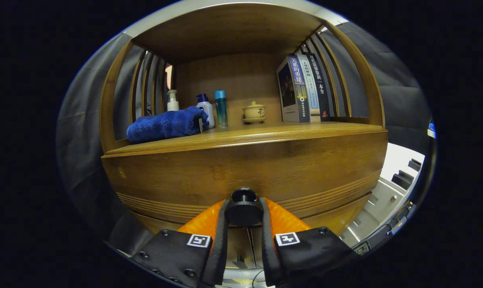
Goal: Pull open the drawer, take out the items inside it, and place them on the countertop above the cabinet.
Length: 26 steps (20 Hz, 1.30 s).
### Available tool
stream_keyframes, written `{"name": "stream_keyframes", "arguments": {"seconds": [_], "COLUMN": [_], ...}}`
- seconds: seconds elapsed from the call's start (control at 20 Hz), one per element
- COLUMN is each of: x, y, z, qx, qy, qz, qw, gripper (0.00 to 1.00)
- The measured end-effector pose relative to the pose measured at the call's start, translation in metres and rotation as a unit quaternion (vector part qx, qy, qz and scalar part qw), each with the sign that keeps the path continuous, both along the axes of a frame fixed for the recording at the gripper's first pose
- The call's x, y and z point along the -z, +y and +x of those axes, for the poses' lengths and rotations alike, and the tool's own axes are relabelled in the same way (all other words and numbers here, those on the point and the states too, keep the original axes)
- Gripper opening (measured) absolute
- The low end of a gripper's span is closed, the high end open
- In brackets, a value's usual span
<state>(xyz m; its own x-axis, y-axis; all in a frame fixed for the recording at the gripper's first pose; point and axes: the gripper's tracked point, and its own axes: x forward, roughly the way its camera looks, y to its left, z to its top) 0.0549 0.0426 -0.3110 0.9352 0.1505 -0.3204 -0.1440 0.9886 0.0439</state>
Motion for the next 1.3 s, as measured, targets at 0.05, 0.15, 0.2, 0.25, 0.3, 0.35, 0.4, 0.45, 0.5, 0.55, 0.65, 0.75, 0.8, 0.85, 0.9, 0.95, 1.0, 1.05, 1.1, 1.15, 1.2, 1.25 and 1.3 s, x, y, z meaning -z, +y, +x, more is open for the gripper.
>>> {"name": "stream_keyframes", "arguments": {"seconds": [0.05,0.15,0.2,0.25,0.3,0.35,0.4,0.45,0.5,0.55,0.65,0.75,0.8,0.85,0.9,0.95,1.0,1.05,1.1,1.15,1.2,1.25,1.3], "x": [0.000,0.000,0.000,-0.001,0.000,0.000,-0.001,-0.001,-0.002,-0.003,-0.004,-0.006,-0.007,-0.008,-0.009,-0.009,-0.009,-0.009,-0.009,-0.008,-0.007,-0.010,-0.007], "y": [0.001,0.002,0.001,0.001,0.000,0.000,0.000,-0.001,-0.001,-0.002,-0.004,-0.006,-0.006,-0.007,-0.008,-0.010,-0.010,-0.010,-0.011,-0.012,-0.012,-0.013,-0.013], "z": [0.000,0.001,-0.001,0.001,0.001,0.000,-0.003,-0.008,-0.014,-0.020,-0.033,-0.046,-0.053,-0.060,-0.067,-0.072,-0.078,-0.084,-0.090,-0.096,-0.103,-0.107,-0.113], "qx": [0.001,-0.001,0.002,0.006,0.009,0.013,0.014,0.013,0.012,0.010,0.008,0.008,0.006,0.006,0.006,0.006,0.005,0.006,0.007,0.007,0.004,0.005,0.003], "qy": [-0.006,-0.003,0.000,-0.003,0.000,0.000,0.001,0.000,0.000,-0.002,-0.001,-0.001,-0.001,-0.001,-0.001,-0.001,0.000,0.002,0.004,0.005,0.006,0.001,0.007], "qz": [0.003,0.012,0.015,0.016,0.012,0.008,0.005,0.005,0.007,0.008,0.005,0.003,0.003,0.003,0.002,0.000,-0.001,-0.001,-0.001,-0.003,-0.004,-0.003,-0.006], "qw": [1.000,1.000,1.000,1.000,1.000,1.000,1.000,1.000,1.000,1.000,1.000,1.000,1.000,1.000,1.000,1.000,1.000,1.000,1.000,1.000,1.000,1.000,1.000], "gripper": [0.45,0.46,0.42,0.38,0.38,0.38,0.38,0.38,0.38,0.38,0.38,0.38,0.38,0.38,0.38,0.38,0.38,0.38,0.38,0.38,0.38,0.38,0.38]}}
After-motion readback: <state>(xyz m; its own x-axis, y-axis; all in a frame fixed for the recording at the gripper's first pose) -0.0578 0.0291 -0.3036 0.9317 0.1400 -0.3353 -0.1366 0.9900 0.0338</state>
